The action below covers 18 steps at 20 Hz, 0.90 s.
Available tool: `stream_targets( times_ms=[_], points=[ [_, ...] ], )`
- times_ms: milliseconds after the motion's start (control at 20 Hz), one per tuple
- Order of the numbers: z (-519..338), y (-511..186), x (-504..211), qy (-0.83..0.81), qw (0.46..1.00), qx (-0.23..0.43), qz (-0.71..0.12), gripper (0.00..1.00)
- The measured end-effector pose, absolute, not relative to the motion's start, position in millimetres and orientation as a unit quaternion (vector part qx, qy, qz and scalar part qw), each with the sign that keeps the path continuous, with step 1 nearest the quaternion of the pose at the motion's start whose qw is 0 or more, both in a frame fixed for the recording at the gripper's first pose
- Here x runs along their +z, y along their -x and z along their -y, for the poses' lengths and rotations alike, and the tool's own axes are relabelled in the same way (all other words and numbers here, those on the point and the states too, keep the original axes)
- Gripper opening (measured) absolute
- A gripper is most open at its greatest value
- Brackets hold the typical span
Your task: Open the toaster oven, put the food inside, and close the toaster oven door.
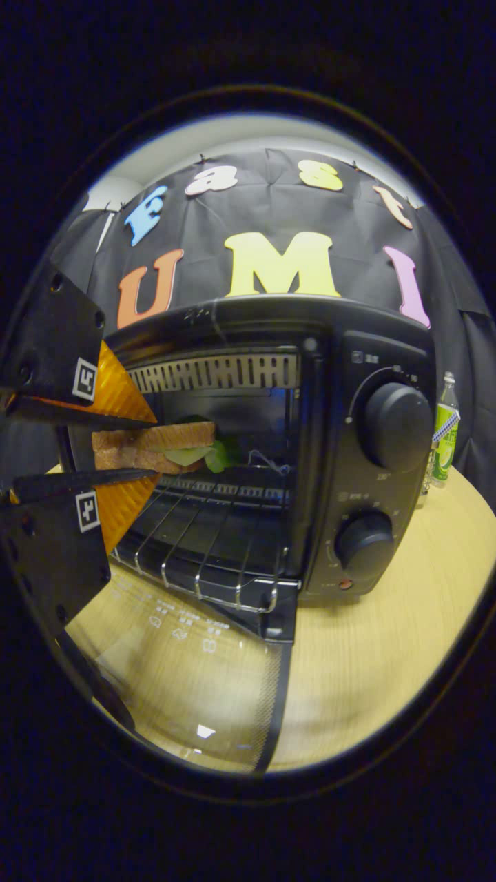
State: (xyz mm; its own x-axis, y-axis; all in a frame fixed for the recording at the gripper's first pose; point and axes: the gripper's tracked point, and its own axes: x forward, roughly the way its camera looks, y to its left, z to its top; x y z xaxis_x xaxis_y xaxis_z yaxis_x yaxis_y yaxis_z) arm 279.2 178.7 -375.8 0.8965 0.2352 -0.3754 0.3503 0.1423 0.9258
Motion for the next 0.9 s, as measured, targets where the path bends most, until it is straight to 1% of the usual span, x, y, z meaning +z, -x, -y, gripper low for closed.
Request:
stream_targets(
  times_ms=[50, 100, 200, 300, 350, 400, 600, 800, 900],
  points=[
    [-182.9, -279.0, -373.3, -0.649, 0.726, -0.040, -0.224, 0.35],
    [-190.0, -275.3, -378.1, -0.634, 0.732, -0.045, -0.245, 0.45],
    [-205.4, -271.1, -376.4, -0.602, 0.750, -0.029, -0.273, 0.64],
    [-209.8, -262.0, -378.6, -0.556, 0.775, -0.023, -0.298, 0.75],
    [-211.7, -256.0, -381.5, -0.532, 0.785, -0.027, -0.316, 0.78],
    [-212.3, -249.7, -384.1, -0.507, 0.794, -0.031, -0.334, 0.83],
    [-210.0, -224.4, -377.4, -0.407, 0.832, -0.018, -0.377, 0.84],
    [-196.5, -195.5, -360.4, -0.298, 0.871, 0.015, -0.391, 0.87],
    [-199.7, -174.7, -348.9, -0.234, 0.884, 0.043, -0.401, 0.87]
  ],
)
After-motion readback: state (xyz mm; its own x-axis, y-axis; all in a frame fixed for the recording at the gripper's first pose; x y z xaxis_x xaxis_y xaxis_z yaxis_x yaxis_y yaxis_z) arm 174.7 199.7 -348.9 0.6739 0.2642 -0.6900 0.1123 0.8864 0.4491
